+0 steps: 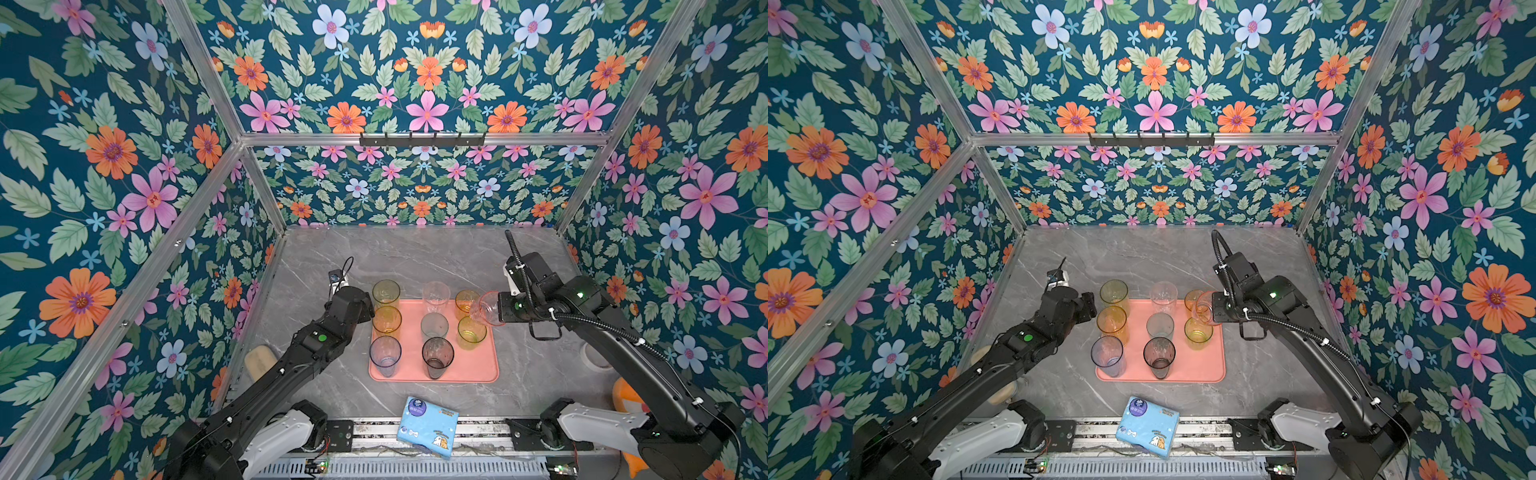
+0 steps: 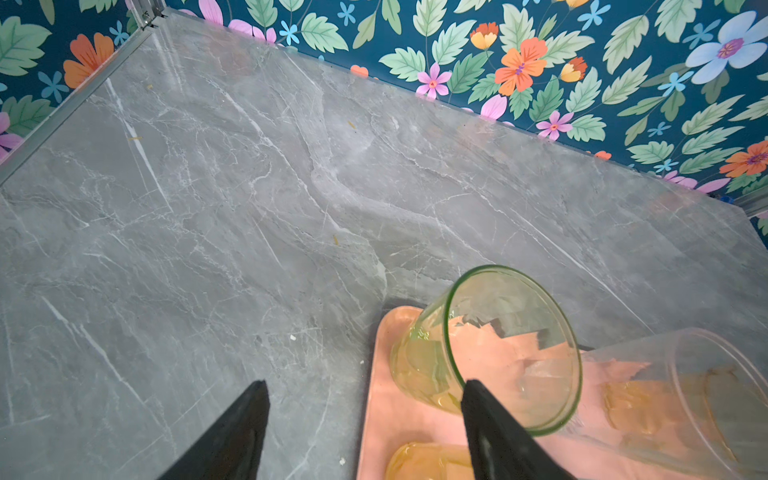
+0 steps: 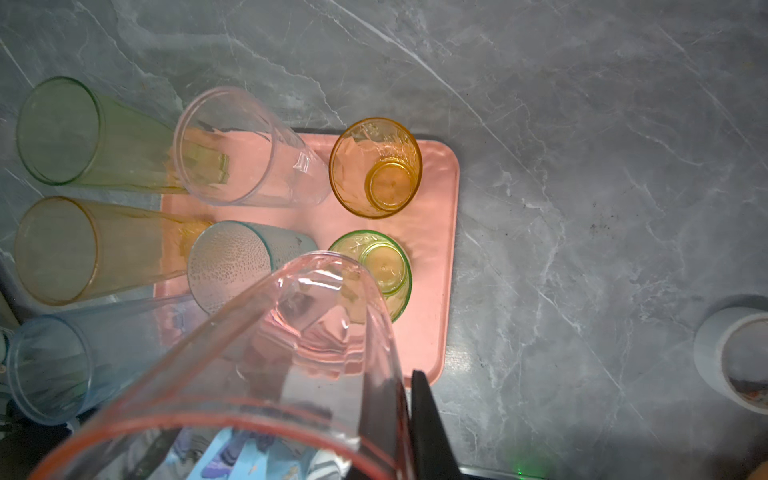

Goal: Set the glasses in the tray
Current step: 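Lift the pink cup with the right gripper and carry it over the tray, then lower the pink cup onto the tray's near corner and open the right gripper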

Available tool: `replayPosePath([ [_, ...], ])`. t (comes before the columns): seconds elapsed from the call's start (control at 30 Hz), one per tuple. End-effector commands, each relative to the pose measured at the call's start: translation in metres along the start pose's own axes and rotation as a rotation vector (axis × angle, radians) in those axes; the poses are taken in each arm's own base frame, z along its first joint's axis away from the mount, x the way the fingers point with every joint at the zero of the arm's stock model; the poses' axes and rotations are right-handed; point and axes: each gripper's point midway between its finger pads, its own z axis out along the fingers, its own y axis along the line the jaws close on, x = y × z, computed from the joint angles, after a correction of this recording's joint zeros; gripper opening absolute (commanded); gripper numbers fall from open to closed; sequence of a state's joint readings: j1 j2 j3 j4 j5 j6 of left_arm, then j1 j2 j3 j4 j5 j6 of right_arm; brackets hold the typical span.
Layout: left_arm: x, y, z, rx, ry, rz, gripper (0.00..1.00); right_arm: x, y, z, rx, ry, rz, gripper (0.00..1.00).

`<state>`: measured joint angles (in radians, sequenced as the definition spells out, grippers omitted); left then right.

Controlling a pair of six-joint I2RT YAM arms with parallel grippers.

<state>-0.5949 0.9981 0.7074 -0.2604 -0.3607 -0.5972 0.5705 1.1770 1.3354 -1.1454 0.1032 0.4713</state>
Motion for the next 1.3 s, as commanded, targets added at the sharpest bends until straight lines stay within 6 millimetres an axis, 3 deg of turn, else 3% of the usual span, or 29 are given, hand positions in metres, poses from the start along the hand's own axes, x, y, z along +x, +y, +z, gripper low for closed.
replayPosePath([
  [0.0,-0.007,-0.006,0.000,0.022,-0.019,-0.019,0.76,0.012,-0.003,0.003,0.025,0.030,0.015,0.00],
  [0.4,-0.004,-0.007,0.002,0.025,-0.010,-0.022,0.76,0.052,0.007,0.020,0.034,0.137,-0.017,0.00],
  [0.8,0.001,-0.004,0.002,0.025,-0.003,-0.034,0.77,0.093,0.005,0.037,0.060,0.239,-0.010,0.00],
  [1.27,0.004,-0.001,0.001,0.019,-0.001,-0.036,0.77,0.120,-0.005,0.066,0.087,0.273,0.053,0.00],
])
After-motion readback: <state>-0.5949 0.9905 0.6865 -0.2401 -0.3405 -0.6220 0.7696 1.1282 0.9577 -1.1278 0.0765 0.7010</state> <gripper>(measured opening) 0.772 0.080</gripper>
